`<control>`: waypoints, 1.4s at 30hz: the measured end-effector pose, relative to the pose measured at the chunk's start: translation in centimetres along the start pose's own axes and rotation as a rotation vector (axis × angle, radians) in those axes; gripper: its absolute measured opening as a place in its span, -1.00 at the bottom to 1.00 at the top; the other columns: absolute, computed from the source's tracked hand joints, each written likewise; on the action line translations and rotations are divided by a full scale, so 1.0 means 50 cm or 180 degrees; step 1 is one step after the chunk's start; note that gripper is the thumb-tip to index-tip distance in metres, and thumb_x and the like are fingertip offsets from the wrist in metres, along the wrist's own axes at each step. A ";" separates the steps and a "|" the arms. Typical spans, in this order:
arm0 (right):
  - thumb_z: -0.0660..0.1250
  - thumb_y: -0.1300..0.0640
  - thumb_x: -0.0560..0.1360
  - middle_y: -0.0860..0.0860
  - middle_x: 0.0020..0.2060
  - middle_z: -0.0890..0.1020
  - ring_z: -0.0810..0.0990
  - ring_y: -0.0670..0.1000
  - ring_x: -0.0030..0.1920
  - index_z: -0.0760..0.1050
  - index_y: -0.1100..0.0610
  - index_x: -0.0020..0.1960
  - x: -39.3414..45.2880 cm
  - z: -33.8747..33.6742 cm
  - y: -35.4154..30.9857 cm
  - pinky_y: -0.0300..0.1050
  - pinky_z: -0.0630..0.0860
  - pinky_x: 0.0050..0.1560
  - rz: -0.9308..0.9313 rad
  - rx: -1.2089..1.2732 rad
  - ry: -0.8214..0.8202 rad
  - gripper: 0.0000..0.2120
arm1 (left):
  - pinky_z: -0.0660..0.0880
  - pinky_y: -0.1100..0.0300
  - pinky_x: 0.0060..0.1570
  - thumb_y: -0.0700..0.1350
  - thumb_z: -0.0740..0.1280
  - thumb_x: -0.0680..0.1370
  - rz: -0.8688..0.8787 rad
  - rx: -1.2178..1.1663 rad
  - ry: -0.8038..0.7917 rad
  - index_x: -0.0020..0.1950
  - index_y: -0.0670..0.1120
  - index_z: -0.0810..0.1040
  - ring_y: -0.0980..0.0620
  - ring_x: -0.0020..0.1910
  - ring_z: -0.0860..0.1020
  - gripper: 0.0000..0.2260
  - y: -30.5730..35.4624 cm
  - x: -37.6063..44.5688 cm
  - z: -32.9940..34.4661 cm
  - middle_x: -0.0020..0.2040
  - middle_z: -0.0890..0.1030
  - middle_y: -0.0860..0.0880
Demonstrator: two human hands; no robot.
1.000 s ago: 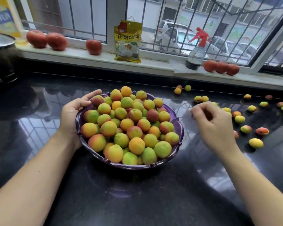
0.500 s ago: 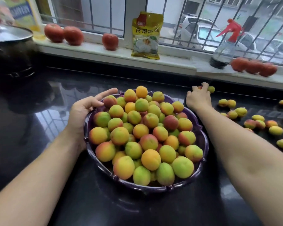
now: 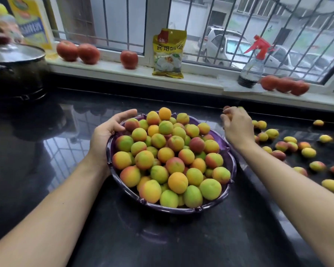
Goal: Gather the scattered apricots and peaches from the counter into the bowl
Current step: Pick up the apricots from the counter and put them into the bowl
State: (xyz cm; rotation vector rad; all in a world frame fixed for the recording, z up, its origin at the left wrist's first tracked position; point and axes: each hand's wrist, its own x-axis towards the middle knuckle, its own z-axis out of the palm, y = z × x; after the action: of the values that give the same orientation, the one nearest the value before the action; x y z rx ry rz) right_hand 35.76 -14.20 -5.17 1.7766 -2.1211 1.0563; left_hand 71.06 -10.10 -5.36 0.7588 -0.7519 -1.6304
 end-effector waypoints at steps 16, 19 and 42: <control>0.52 0.08 0.48 -0.04 -0.14 0.70 0.70 -0.05 -0.10 0.62 -0.07 0.06 -0.190 -0.304 -0.171 0.03 0.67 0.01 -0.0131 0.1052 -0.1809 -0.81 | 0.60 0.07 0.16 -0.20 0.15 0.36 0.1067 0.0521 0.0373 0.09 -0.15 0.65 -0.03 0.11 0.65 -0.60 -0.034 -0.033 0.018 0.09 0.66 -0.14; 0.52 0.01 0.47 -0.15 -0.16 0.62 0.62 -0.16 -0.12 0.61 -0.07 0.07 -0.205 -0.289 -0.180 -0.16 0.60 -0.07 -0.0271 0.0471 -0.1565 -0.80 | 0.62 0.15 0.06 -0.19 0.09 0.57 0.0891 0.0073 0.0312 0.12 -0.20 0.61 -0.01 0.00 0.67 -0.68 -0.030 -0.026 0.022 0.05 0.64 -0.16; 0.24 0.14 0.57 0.21 0.33 0.32 0.46 0.33 0.21 0.31 0.11 0.39 -0.204 -0.200 0.046 0.06 0.35 0.07 0.1738 -0.0806 -0.0717 -0.60 | 0.58 -0.12 0.27 -0.08 0.04 0.70 0.0170 -0.0038 0.0342 0.46 -0.21 0.53 -0.22 0.27 0.66 -0.55 -0.023 -0.041 0.037 0.19 0.72 -0.21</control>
State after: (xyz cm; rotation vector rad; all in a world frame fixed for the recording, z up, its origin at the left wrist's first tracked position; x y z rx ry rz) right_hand 33.45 0.08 -4.39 1.2798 -2.8264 0.6540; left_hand 69.23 -7.75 -4.99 0.8045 -0.6796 -1.5325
